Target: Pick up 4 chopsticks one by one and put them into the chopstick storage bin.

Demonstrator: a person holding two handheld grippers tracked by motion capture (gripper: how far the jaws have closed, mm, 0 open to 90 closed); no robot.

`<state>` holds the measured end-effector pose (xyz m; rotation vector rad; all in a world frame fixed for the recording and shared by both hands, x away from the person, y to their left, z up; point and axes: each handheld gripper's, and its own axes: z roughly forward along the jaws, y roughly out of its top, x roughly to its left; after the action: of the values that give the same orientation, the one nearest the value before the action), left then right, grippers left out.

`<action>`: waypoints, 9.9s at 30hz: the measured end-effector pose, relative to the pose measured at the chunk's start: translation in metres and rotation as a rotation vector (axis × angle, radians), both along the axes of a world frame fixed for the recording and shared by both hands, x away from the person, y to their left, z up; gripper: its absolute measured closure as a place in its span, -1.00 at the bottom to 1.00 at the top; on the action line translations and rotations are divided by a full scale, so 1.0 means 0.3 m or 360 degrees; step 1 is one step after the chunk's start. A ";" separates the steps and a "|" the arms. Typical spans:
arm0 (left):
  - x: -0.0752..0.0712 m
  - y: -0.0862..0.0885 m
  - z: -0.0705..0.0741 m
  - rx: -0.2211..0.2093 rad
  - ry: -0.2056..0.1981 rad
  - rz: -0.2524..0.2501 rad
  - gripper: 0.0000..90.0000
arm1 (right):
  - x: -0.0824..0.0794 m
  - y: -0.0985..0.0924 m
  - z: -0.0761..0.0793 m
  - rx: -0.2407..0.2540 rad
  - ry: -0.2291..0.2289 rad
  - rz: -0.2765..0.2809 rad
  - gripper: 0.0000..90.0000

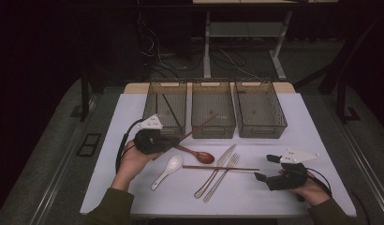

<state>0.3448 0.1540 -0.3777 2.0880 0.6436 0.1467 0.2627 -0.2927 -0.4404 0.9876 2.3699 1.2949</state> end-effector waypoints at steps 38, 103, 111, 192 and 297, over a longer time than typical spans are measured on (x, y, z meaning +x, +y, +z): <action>0.280 0.117 0.068 0.0025 -0.0073 0.0537 0.86 | -0.001 -0.001 0.003 0.0015 -0.0001 -0.0007 -0.68; 0.243 -0.013 0.068 -0.0019 -0.0051 0.0323 -0.10 | -0.006 -0.006 0.002 0.0016 0.0001 -0.0014 -0.67; 0.149 -0.078 0.055 -0.0003 -0.0077 0.0151 -0.18 | -0.006 -0.006 0.003 0.0014 -0.0002 -0.0014 -0.67; -0.055 -0.265 -0.229 0.0301 0.0086 -0.0551 0.72 | -0.006 -0.006 0.002 0.0014 -0.0003 -0.0003 -0.67; 0.085 0.115 0.026 0.0020 -0.0122 0.0360 0.84 | 0.001 -0.006 -0.004 0.0008 -0.0005 -0.0016 -0.67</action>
<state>0.3702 0.1884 -0.3697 2.0065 0.8328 0.3578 0.2631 -0.2944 -0.4416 0.9965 2.3575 1.2984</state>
